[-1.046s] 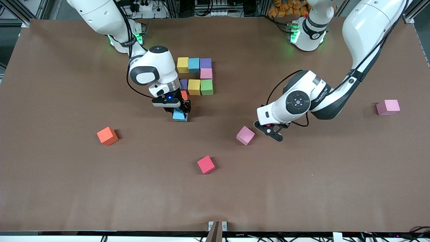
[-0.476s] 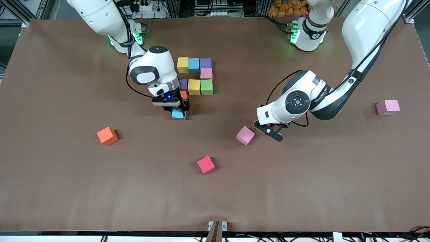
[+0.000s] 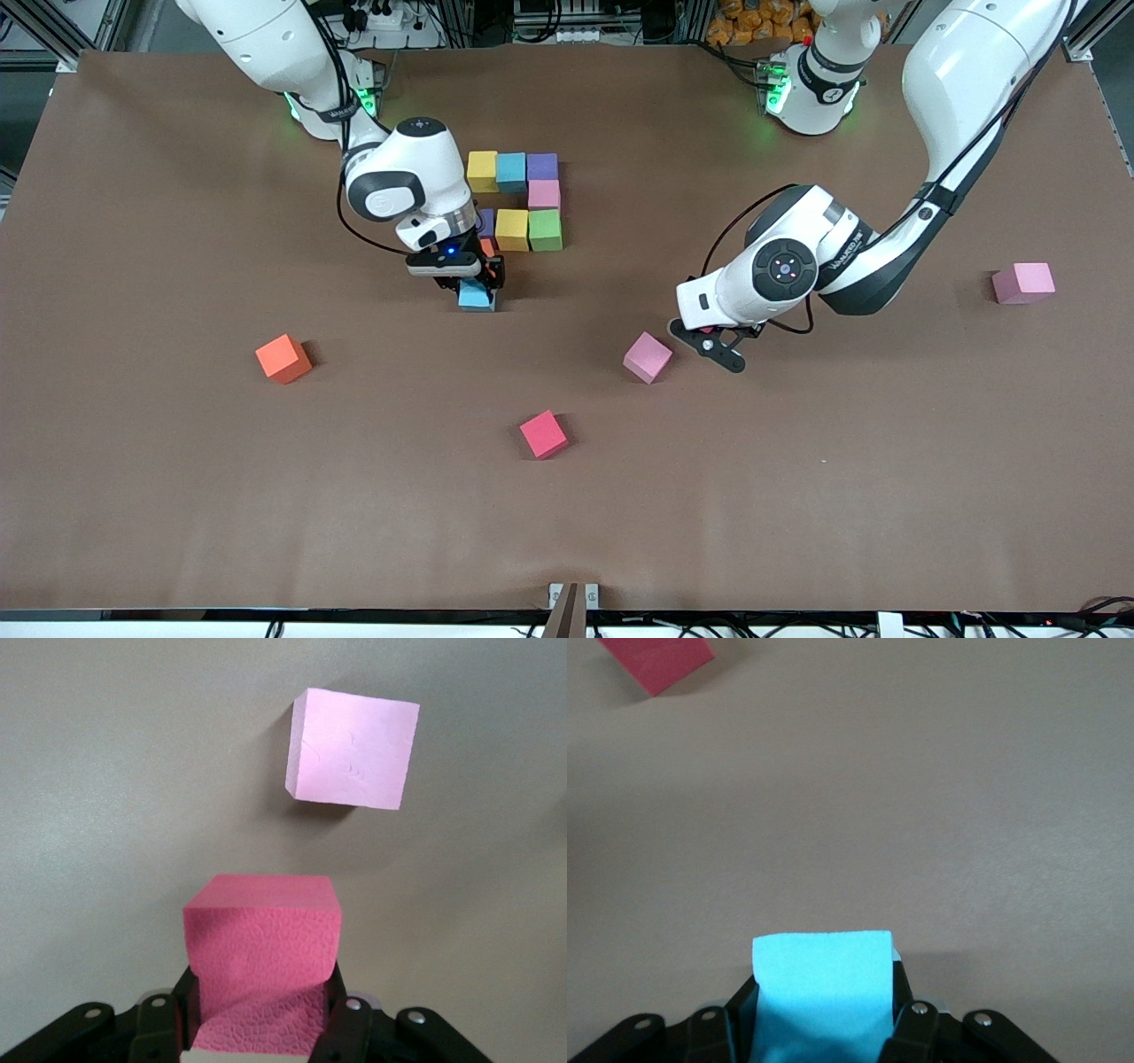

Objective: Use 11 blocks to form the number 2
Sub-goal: 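Lower the blue cube onto the block figure with the right gripper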

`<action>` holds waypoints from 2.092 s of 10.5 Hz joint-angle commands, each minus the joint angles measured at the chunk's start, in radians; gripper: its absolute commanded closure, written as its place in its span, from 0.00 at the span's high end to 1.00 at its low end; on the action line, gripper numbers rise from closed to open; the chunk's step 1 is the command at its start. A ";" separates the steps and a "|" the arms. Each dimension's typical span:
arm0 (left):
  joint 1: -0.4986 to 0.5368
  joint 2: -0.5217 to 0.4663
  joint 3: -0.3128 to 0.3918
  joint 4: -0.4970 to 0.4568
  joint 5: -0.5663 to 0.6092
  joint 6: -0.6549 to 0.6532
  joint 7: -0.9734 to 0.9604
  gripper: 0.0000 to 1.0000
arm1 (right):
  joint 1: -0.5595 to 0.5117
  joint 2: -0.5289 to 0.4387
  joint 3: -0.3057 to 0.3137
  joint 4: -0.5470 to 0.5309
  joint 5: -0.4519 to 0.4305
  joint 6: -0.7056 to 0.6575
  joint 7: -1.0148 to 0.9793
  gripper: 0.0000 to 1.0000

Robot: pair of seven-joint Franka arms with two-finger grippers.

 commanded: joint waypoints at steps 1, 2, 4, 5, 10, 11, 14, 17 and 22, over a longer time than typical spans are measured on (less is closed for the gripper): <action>-0.006 0.002 0.002 0.008 0.018 0.000 0.000 0.00 | -0.024 -0.016 0.019 -0.007 -0.112 0.008 0.032 0.00; -0.006 0.004 0.002 0.008 0.018 0.000 0.000 0.00 | -0.029 -0.016 0.019 -0.007 -0.130 0.009 0.038 0.00; -0.006 0.004 0.002 0.008 0.018 0.000 0.000 0.00 | -0.030 -0.016 0.018 -0.007 -0.155 0.011 0.040 0.00; -0.008 0.006 0.002 0.008 0.018 0.000 0.000 0.00 | -0.032 -0.016 0.018 -0.007 -0.160 0.011 0.040 0.00; -0.008 0.010 0.002 0.009 0.018 0.000 0.000 0.00 | -0.030 -0.016 0.019 -0.003 -0.161 0.014 0.092 0.00; -0.006 0.010 0.002 0.009 0.018 0.000 0.000 0.00 | -0.030 -0.016 0.022 -0.003 -0.161 0.014 0.098 0.00; -0.006 0.010 0.002 0.009 0.018 0.000 0.000 0.00 | -0.030 -0.017 0.022 -0.003 -0.163 0.017 0.098 0.00; -0.006 0.010 0.002 0.009 0.018 0.000 0.000 0.00 | -0.030 -0.016 0.022 -0.003 -0.161 0.017 0.098 0.12; -0.006 0.010 0.002 0.008 0.018 0.000 0.000 0.00 | -0.030 -0.016 0.022 -0.003 -0.161 0.017 0.106 1.00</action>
